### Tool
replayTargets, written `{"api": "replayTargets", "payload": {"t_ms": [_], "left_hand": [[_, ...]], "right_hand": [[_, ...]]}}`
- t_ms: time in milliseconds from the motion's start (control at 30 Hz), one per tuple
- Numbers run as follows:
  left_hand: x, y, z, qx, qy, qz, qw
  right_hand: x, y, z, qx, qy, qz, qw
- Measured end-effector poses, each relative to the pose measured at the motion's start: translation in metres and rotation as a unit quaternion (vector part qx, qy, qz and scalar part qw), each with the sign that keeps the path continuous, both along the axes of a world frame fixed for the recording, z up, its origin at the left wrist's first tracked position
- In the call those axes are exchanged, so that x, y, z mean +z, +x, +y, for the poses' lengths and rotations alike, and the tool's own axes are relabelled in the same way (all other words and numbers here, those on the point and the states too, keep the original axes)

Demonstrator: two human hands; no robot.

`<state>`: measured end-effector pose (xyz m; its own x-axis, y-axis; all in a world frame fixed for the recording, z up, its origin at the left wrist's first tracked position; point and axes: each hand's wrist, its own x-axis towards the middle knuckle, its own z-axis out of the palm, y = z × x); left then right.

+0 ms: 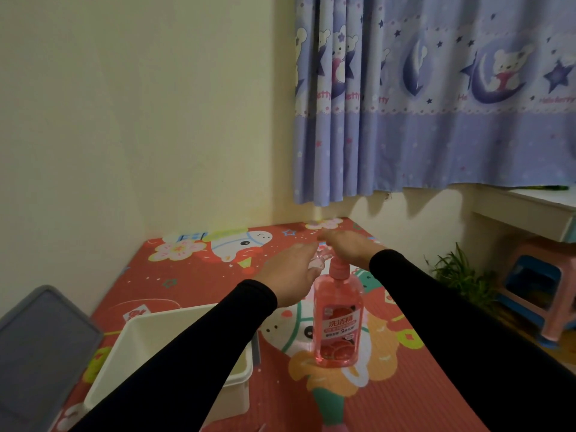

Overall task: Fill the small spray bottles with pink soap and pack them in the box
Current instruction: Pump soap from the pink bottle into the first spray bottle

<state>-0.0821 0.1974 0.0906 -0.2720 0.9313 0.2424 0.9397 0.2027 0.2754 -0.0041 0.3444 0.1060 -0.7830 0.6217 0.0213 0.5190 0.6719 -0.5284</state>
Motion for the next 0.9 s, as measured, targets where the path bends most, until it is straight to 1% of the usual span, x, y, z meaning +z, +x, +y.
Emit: {"api": "replayTargets", "payload": {"t_ms": [100, 167, 233, 267, 333, 367, 467, 533, 600, 700, 767, 867, 900], "left_hand": [[-0.007, 0.0, 0.0, 0.008, -0.009, 0.006, 1.0], [-0.005, 0.0, -0.001, 0.009, -0.017, 0.001, 1.0], [-0.001, 0.0, -0.001, 0.006, -0.019, -0.006, 1.0], [0.001, -0.001, 0.0, 0.005, -0.017, -0.008, 1.0], [0.006, -0.001, 0.0, 0.005, -0.009, -0.004, 1.0], [0.008, -0.002, 0.0, 0.005, -0.005, 0.0, 1.0], [0.007, -0.002, 0.0, -0.001, -0.002, -0.002, 1.0], [0.001, -0.002, 0.001, 0.0, -0.009, -0.014, 1.0], [-0.004, -0.001, 0.0, 0.005, -0.016, -0.007, 1.0], [-0.005, -0.001, 0.0, 0.006, -0.019, -0.002, 1.0], [-0.002, -0.001, -0.001, 0.003, -0.019, -0.007, 1.0], [0.005, -0.001, -0.001, -0.002, -0.006, -0.011, 1.0], [0.007, 0.0, -0.001, 0.0, -0.002, -0.011, 1.0]], "right_hand": [[-0.008, -0.001, 0.0, 0.025, 0.006, -0.021, 0.999], [-0.007, 0.0, -0.002, 0.009, -0.005, -0.024, 1.0], [-0.001, 0.002, -0.004, -0.004, -0.025, -0.005, 1.0], [0.001, 0.003, -0.007, -0.004, -0.045, 0.016, 0.999], [0.004, 0.002, -0.003, 0.001, -0.104, 0.092, 0.99], [0.005, 0.0, 0.001, -0.003, -0.102, 0.1, 0.99], [0.002, -0.001, 0.003, 0.002, -0.056, 0.07, 0.996], [-0.001, 0.001, -0.001, 0.013, -0.032, 0.031, 0.999], [-0.003, 0.003, -0.007, 0.016, -0.003, -0.002, 1.0], [-0.006, 0.002, -0.005, 0.012, 0.004, -0.014, 1.0], [-0.004, 0.002, -0.004, 0.016, -0.015, 0.001, 1.0], [0.001, 0.003, 0.0, -0.005, -0.098, 0.078, 0.992], [0.004, 0.002, 0.002, -0.007, -0.11, 0.094, 0.989]]}}
